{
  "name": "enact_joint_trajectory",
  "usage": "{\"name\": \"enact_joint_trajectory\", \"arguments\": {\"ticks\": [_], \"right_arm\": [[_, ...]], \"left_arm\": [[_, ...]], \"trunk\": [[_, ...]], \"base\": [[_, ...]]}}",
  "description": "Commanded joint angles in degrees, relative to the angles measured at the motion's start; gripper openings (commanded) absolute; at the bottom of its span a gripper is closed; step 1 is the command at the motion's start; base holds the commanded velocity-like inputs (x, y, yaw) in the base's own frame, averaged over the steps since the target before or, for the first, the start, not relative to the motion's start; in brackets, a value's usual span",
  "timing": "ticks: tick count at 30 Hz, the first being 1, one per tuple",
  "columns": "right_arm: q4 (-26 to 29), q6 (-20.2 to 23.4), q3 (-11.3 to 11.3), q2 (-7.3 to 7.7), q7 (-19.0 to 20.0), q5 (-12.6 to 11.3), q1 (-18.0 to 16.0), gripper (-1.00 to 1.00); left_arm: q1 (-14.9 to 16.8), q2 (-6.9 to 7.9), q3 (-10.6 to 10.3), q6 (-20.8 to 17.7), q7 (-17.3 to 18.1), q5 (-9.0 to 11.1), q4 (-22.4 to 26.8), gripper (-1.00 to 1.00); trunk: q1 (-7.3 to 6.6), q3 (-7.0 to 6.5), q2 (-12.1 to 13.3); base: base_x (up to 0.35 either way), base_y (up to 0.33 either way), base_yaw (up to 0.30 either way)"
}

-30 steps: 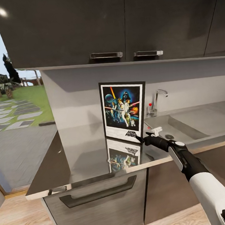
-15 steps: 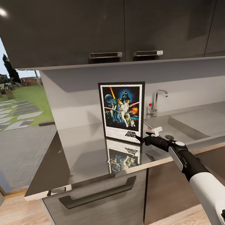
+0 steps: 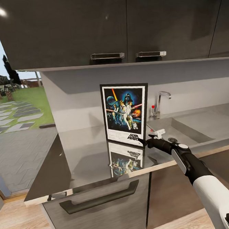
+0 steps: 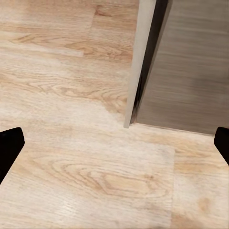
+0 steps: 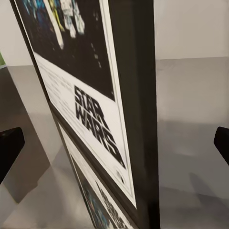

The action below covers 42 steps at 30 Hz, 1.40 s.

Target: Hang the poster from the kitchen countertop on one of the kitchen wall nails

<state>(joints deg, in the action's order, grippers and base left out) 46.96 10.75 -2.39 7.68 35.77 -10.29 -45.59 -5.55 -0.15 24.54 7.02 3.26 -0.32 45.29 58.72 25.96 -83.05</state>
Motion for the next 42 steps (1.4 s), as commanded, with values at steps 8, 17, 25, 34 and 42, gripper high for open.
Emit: {"name": "enact_joint_trajectory", "arguments": {"ticks": [8,17,25,34,42], "right_arm": [[0.1,0.6,-0.1,0.05,0.2,-0.6,0.0,1.0],[0.0,0.6,-0.2,0.12,2.6,-0.6,0.0,1.0],[0.0,0.7,-0.1,0.21,4.8,-0.6,0.0,1.0],[0.0,0.7,-0.2,0.23,4.9,-0.6,0.0,1.0],[0.0,0.7,-0.2,0.23,4.9,-0.6,0.0,1.0]], "left_arm": [[0.0,-0.03,0.2,0.1,0.3,0.0,0.0,1.0],[0.0,-0.03,0.2,0.1,0.3,0.0,0.0,1.0],[0.0,-0.03,0.2,0.1,0.3,0.0,0.1,1.0],[0.0,-0.03,0.2,0.1,0.3,0.0,0.0,1.0],[0.0,-0.03,0.4,0.1,0.3,0.0,0.0,1.0]], "trunk": [[0.0,0.05,0.0],[0.0,0.05,0.0],[0.0,0.05,0.0],[0.0,0.05,0.0],[0.0,0.05,0.0]], "base": [[0.006,0.0,0.0],[0.0,0.0,0.0],[0.0,0.0,0.0],[0.0,0.0,0.0],[0.055,-0.022,0.0]]}}
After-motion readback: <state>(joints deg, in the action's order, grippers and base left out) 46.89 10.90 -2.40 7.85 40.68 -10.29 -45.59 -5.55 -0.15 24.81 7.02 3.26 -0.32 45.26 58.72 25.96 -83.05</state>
